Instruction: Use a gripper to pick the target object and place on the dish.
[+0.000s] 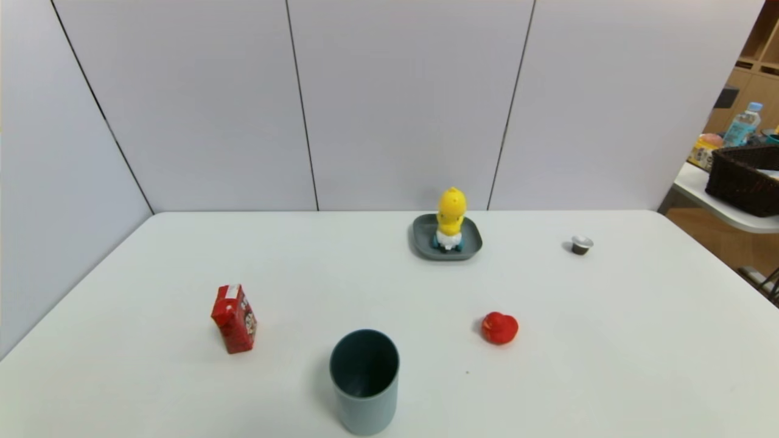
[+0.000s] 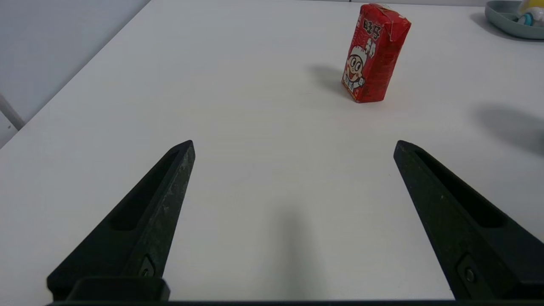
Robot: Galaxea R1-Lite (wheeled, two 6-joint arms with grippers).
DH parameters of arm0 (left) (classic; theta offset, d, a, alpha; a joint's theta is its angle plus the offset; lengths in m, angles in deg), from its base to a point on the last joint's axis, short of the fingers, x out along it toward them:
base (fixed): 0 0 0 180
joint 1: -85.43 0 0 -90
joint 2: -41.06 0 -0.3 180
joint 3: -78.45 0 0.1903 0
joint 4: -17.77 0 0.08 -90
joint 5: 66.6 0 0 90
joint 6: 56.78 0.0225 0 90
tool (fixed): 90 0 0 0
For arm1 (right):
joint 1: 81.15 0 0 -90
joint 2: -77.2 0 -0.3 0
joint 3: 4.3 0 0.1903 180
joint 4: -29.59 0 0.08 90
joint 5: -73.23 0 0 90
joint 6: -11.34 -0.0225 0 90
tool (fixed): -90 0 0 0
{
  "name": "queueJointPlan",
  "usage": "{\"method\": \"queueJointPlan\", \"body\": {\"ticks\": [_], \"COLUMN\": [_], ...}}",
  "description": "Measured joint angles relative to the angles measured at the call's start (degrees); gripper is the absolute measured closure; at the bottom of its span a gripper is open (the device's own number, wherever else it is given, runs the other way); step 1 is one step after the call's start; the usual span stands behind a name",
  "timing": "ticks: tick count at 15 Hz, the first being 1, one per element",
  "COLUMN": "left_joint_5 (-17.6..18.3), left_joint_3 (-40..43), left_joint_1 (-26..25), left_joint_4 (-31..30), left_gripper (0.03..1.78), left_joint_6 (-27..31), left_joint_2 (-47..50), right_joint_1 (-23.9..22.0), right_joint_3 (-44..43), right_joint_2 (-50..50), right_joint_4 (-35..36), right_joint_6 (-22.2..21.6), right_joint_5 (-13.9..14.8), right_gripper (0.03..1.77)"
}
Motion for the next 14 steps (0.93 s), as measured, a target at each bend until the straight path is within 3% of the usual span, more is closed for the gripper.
{"method": "queueJointPlan", "body": {"ticks": [14], "left_joint_5": [-0.01], "left_joint_3": [0.02], "left_joint_1": [0.0], "left_joint_4": [0.0], "left_gripper": [0.12], "left_joint_6": [0.02], "left_joint_2": [0.0], "right_joint_1": [0.0], "right_joint_3": [0.0], "right_joint_2": [0.02], "right_joint_4": [0.0], "right_joint_6": [-0.94], "right_joint_5": [0.6], "right_gripper": [0.09]}}
